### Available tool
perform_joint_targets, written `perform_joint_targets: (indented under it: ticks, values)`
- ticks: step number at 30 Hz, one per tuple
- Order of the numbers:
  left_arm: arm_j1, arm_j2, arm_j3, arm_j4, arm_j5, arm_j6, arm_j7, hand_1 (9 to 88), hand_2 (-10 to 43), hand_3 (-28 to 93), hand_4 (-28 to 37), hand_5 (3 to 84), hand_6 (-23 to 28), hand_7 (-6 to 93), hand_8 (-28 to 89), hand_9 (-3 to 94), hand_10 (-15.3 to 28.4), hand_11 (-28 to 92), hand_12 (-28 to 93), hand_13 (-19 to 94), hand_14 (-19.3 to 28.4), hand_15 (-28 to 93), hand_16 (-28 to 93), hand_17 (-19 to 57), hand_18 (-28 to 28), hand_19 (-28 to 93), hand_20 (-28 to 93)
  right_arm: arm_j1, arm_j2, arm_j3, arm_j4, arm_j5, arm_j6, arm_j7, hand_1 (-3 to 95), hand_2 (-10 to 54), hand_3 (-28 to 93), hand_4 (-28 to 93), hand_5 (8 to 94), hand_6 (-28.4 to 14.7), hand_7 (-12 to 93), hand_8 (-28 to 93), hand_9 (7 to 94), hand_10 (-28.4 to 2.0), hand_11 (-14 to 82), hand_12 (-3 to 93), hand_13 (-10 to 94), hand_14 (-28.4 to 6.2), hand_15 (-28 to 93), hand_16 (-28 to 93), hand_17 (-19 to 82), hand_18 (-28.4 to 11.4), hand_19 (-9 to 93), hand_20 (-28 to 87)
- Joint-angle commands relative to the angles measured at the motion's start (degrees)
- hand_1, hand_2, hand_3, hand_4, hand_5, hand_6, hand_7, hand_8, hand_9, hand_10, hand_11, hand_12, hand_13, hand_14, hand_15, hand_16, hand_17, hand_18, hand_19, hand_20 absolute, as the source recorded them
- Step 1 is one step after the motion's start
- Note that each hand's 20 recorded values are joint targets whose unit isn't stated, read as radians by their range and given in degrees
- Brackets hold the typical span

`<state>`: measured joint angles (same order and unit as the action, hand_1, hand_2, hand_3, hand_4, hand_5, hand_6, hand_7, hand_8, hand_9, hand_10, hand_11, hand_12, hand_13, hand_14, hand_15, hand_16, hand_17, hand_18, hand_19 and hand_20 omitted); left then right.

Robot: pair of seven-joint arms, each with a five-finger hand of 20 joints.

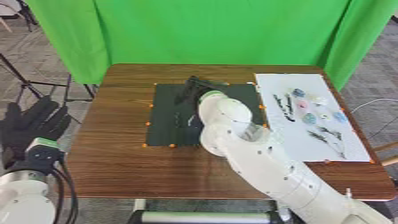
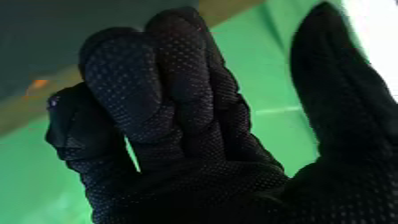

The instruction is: Arrange flowers

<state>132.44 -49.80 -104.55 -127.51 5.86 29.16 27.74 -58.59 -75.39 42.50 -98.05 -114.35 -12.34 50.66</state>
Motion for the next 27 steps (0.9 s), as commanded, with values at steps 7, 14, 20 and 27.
perform_joint_targets:
  ticks: [7, 14, 20, 27]
  values:
    - [1.64, -1.24, -0.38, -0.46, -0.01, -1.03, 0.99, 25.6, 12.1, 72, -28.3, 46.9, 8.6, 20.3, -12, 41.9, 15.3, 28, 10, 31, 17.3, 53, -10, -3.9, 15.6, 43, 14, -8.31, 20.55, 10.66, -12.73, -2.59, 1.39, -11.01, 32.0, -9.5, 76, -20, 61.1, -8.0, 29, -9, 70.1, -19.0, 27.8, 24.7, 68, -14.0, 52, 29, 39, -25.9, 89, 26]
    - [3.86, -1.09, -1.65, -1.19, -1.00, -1.10, 3.08, 25.5, 12.0, 72, -28.3, 46.8, 8.4, 20.6, -12, 42.0, 15.4, 29, 10, 31, 17.2, 53, -10, -3.9, 15.6, 43, 14, -17.20, 28.82, 25.18, -17.23, -1.45, -1.42, -7.11, 32.5, -9.5, 74, -21, 60.5, -8.6, 23, -9, 68.0, -19.0, 21.8, 20.8, 67, -14.4, 54, 26, 38, -25.9, 89, 27]
    - [4.24, -1.07, -1.33, -1.28, -1.39, -1.01, 3.36, 25.5, 12.0, 72, -28.3, 46.8, 8.4, 20.7, -12, 42.0, 15.4, 29, 10, 31, 17.2, 54, -10, -3.9, 15.6, 43, 14, -19.81, 33.02, 29.98, -15.61, -2.86, -7.27, -1.56, 32.5, -9.5, 71, -24, 61.6, -9.4, 19, -9, 67.6, -19.5, 19.0, 19.6, 67, -14.5, 54, 26, 38, -26.1, 90, 28]
    - [4.55, -1.08, -1.29, -1.30, -1.15, -0.49, 3.28, 25.6, 12.0, 72, -28.3, 46.9, 8.4, 20.8, -12, 41.9, 15.3, 29, 10, 31, 17.2, 54, -10, -4.0, 15.7, 43, 14, -16.07, 33.59, 26.81, -9.34, -6.98, -13.20, 1.01, 33.3, -9.5, 68, -28, 62.5, -9.8, 17, -8, 67.9, -19.9, 19.8, 20.7, 67, -14.7, 55, 28, 38, -26.8, 91, 29]
